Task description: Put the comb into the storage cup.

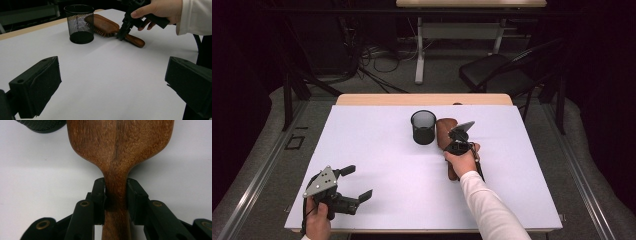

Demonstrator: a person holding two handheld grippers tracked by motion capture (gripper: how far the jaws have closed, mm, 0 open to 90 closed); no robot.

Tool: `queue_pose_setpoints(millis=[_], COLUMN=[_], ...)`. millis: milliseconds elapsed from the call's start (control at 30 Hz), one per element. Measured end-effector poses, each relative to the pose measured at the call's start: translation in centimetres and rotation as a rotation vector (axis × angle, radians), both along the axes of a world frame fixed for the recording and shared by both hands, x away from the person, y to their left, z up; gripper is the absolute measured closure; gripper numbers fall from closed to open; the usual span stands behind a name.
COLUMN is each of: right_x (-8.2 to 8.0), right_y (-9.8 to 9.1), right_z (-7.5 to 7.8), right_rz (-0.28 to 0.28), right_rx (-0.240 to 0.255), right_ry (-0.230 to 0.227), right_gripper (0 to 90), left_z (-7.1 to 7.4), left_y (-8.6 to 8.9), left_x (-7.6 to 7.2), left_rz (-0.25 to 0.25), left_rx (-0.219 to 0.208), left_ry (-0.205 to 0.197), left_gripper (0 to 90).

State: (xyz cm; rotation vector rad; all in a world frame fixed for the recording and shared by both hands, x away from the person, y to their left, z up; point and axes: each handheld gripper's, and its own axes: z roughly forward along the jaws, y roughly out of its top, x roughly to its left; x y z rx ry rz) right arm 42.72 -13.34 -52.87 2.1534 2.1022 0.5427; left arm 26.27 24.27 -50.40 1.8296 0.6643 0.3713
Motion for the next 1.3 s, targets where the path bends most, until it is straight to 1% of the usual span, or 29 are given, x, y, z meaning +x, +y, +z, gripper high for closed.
queue_pose_setpoints(millis=[67,100,133,267,300,333,367,400,433,467,567,700,800,867,1033,1067,1233,1267,1300], right_x=[0.04,0.02,0.05,0.09,0.05,0.07,0.07,0.09,0.09,0.09,0.08,0.08,0.05,0.01,-0.08,-0.11,-0.21,-0.28,-0.28], right_y=[-0.01,-0.05,-0.05,0.03,-0.05,0.03,0.03,0.08,0.08,0.05,0.09,0.05,0.02,0.01,-0.1,-0.1,-0.05,-0.11,-0.11], right_z=[-0.02,-0.23,-0.05,-0.01,-0.16,-0.07,-0.07,0.12,0.12,0.02,-0.03,-0.04,0.14,0.15,0.13,0.09,0.34,0.53,0.53], right_rz=[-0.001,-0.002,-0.003,-0.015,-0.009,-0.015,-0.015,-0.019,-0.019,-0.022,-0.035,-0.034,-0.028,-0.035,-0.031,-0.036,-0.045,-0.039,-0.039], right_rx=[0.009,0.039,0.02,0.016,0.03,0.021,0.021,0.005,0.005,0.029,0.046,0.05,0.032,0.053,0.048,0.061,0.054,0.061,0.061], right_ry=[0.008,-0.02,0.005,0.004,-0.016,-0.006,-0.006,0.017,0.017,0.002,-0.002,-0.002,0.01,-0.003,-0.007,-0.018,-0.029,-0.051,-0.051], right_gripper=[70.2,70.4,70.6,70.9,70.9,70.9,70.9,71.1,71.1,71.3,71.4,71.5,71.7,71.7,71.9,71.9,71.9,72.0,72.0], left_z=[0.0,0.01,0.01,0.0,0.0,0.0,0.0,-0.01,-0.01,0.0,-0.01,0.0,0.0,-0.01,-0.01,-0.01,-0.02,-0.03,-0.03], left_y=[-0.01,0.0,-0.01,-0.01,0.0,0.0,0.01,-0.01,-0.01,-0.03,0.0,0.01,0.02,0.01,0.0,-0.01,-0.03,-0.05,-0.05], left_x=[0.0,0.0,0.0,-0.02,-0.01,-0.01,0.01,0.0,0.0,-0.02,0.0,-0.01,-0.01,-0.02,-0.02,-0.02,-0.01,-0.02,-0.02], left_rz=[0.0,-0.001,0.0,0.0,0.0,0.0,-0.001,0.0,0.0,0.002,0.0,0.001,0.001,0.0,0.0,0.001,-0.002,0.0,0.0], left_rx=[-0.001,0.0,0.0,-0.002,-0.001,-0.001,0.001,-0.001,-0.001,-0.001,-0.001,-0.001,0.001,0.001,-0.001,0.002,0.003,0.002,0.002], left_ry=[-0.001,-0.001,-0.001,0.0,0.0,0.0,-0.001,0.0,0.0,0.0,0.0,0.0,-0.001,0.0,0.001,0.0,0.001,0.002,0.002], left_gripper=[0.3,0.3,0.3,0.3,0.3,0.3,0.3,0.3,0.3,0.3,0.3,0.3,0.3,0.3,0.3,0.3,0.3,0.3,0.3])
